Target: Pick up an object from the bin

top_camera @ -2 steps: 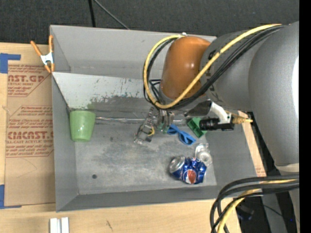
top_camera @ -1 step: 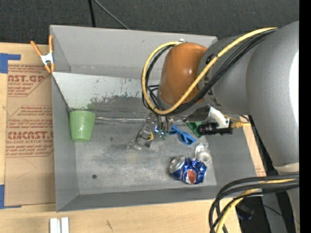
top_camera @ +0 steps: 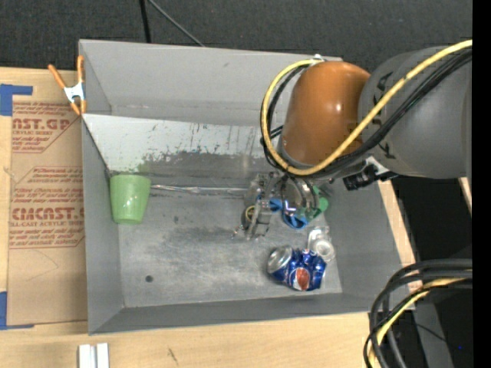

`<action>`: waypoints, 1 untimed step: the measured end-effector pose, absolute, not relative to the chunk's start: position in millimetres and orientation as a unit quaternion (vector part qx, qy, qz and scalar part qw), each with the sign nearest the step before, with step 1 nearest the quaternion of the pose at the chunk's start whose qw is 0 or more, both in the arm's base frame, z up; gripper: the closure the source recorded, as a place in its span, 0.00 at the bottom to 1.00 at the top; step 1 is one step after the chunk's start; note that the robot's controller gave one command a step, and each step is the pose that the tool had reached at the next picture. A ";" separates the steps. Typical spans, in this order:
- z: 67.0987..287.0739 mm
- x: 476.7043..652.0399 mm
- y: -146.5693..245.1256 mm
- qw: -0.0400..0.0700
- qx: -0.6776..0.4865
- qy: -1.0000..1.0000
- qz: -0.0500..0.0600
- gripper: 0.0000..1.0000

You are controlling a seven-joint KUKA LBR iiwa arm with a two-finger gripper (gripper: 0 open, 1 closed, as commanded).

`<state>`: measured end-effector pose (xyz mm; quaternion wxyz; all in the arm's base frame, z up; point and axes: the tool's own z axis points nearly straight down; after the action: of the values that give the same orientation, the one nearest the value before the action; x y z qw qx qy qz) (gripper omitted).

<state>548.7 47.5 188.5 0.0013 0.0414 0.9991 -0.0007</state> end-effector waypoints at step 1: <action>175.3 548.0 74.8 0.000 -0.122 0.993 0.000 1.00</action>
Offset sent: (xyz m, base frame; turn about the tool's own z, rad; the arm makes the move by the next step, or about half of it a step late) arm -0.0005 0.0258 -0.0122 -0.3259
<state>548.0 74.8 175.3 0.0000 -0.1222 0.9925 0.0005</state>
